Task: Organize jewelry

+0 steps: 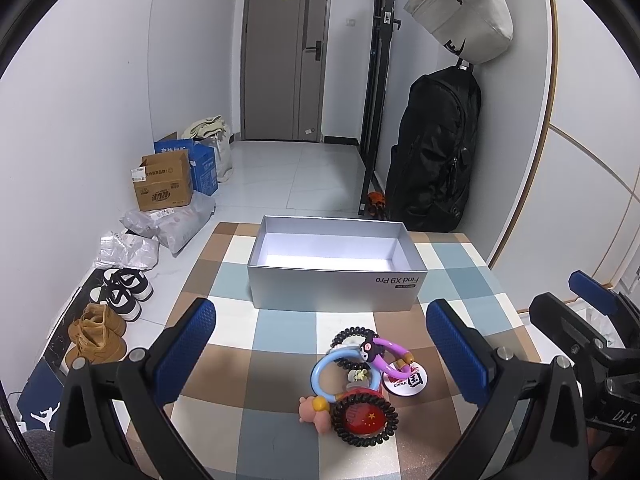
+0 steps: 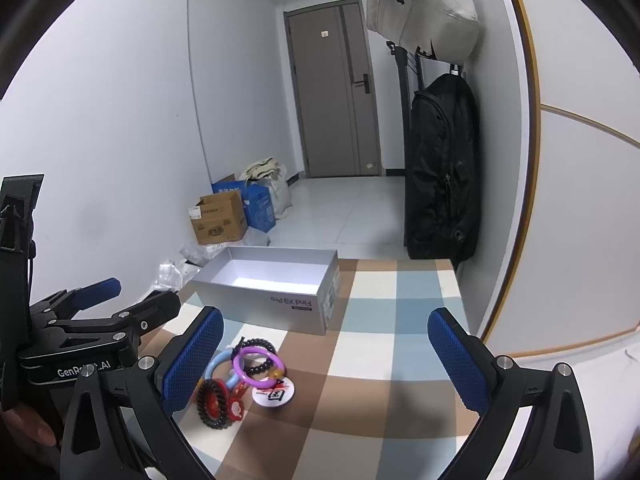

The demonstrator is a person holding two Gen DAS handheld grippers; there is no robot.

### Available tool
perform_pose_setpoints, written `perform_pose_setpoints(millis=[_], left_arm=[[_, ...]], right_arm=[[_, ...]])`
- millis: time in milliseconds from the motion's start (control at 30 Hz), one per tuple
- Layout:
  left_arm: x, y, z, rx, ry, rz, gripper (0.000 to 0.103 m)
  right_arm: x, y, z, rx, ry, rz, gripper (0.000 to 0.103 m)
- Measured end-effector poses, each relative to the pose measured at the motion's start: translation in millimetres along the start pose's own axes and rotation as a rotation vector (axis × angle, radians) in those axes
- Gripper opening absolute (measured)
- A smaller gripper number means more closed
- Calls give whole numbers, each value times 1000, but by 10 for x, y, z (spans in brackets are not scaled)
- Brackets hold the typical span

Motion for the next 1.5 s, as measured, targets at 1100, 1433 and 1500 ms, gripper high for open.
perform_pose_setpoints(millis=[1100, 1433, 1500], left_arm=[[415, -390, 396, 256, 119, 356, 86], [489, -540, 412, 355, 179, 457, 44], [505, -557, 412, 364, 179, 475, 34]], right_arm=[[91, -514, -62, -52, -109, 174, 103], [97, -629, 8, -87, -114, 209, 102], [95, -638, 10, -90, -113, 210, 102]])
Point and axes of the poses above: each gripper's, at about its wrist camera, not at the fingertips, and y roughly against the way its jaws point, z to its left, x to its underside, the point moved 2 cm from there along -y, roughly the way its jaws point, and after that the axes turned 3 degrees about -z, right-handed, at the moved point
